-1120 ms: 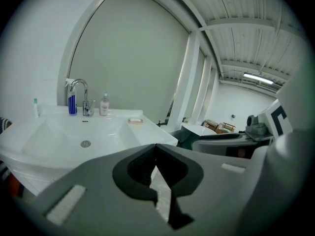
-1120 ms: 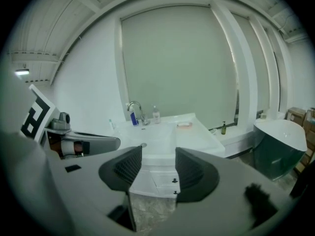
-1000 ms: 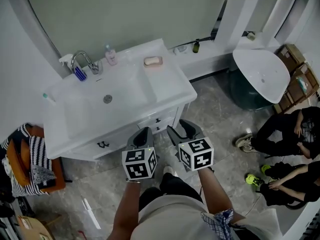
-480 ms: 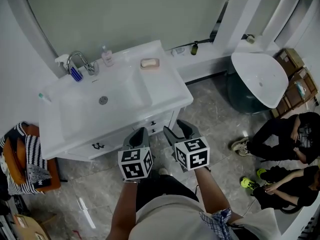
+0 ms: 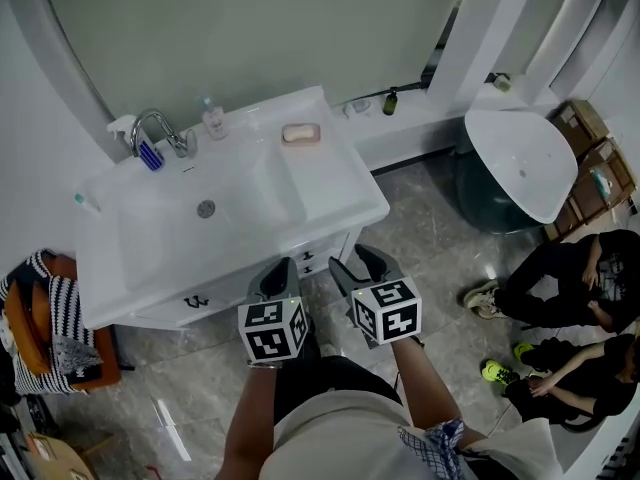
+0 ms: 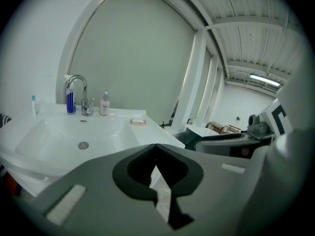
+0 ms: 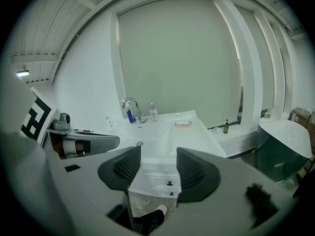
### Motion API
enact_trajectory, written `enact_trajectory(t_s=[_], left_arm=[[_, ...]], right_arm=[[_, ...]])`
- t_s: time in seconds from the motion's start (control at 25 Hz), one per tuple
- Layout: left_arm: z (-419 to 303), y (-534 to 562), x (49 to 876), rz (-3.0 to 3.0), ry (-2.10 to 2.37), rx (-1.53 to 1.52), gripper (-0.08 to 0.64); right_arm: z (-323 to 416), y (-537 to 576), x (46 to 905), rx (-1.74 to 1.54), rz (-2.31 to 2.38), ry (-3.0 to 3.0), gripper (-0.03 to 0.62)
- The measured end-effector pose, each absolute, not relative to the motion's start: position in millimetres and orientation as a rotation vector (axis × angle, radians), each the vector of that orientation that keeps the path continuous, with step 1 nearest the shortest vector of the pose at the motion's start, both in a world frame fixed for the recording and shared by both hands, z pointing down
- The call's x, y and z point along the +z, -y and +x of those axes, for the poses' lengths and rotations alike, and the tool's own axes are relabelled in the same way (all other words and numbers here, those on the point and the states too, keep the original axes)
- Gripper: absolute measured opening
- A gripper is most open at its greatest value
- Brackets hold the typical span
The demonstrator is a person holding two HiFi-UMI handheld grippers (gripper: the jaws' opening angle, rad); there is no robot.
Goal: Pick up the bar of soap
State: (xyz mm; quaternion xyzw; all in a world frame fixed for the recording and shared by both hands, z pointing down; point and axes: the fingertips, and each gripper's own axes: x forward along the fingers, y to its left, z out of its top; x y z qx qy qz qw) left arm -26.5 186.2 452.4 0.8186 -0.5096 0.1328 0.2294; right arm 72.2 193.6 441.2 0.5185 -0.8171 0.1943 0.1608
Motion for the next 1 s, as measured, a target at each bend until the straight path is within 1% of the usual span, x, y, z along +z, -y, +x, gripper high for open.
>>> enact_trajectory(t_s=[0.72, 1.0], left_arm=[[-18.4, -60.6, 460.3, 2.275, 1.363, 0.387, 0.009], [-23.5, -18.0, 462.2, 2.278, 1.333, 0.408, 0.009]], right_arm=[[78.8, -74.6, 446.9, 0.515, 1.492, 2.289, 0.216], [67.6, -32.9, 451.3, 0.473, 1.47, 2.246, 0.216]])
